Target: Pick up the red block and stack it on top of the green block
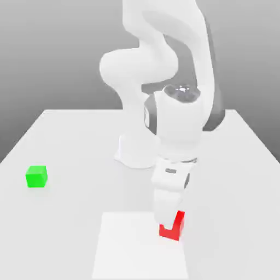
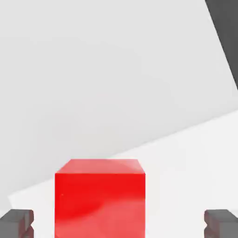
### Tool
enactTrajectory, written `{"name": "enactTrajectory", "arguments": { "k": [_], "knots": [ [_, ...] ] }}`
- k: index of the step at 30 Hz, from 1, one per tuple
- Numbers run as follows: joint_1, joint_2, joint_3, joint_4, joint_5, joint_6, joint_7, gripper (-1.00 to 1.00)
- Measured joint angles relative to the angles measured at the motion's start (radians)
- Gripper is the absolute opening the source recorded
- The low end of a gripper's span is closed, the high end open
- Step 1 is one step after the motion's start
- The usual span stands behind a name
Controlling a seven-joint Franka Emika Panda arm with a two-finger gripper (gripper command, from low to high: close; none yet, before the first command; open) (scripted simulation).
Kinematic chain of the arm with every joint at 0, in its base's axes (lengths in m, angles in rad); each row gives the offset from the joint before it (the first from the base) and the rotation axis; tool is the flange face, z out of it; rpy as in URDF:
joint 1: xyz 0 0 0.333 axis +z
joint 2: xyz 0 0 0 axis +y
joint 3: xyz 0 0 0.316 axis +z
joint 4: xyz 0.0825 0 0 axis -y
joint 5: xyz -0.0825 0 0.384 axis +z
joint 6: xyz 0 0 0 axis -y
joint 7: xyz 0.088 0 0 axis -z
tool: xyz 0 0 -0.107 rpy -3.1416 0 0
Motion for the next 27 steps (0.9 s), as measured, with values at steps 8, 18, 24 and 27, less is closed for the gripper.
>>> {"name": "enactTrajectory", "arguments": {
  "k": [8,18,24,27],
  "knots": [
    [-0.063,0.116,0.088,0.006,0.098,0.095,-0.068,-1.0],
    [-0.032,0.054,0.042,0.004,0.041,0.042,-0.029,-1.0],
    [-0.012,-0.043,0.002,-0.006,-0.04,-0.038,0.029,-1.0],
    [-0.013,-0.084,-0.004,-0.015,-0.066,-0.073,0.049,-1.0]
  ]
}}
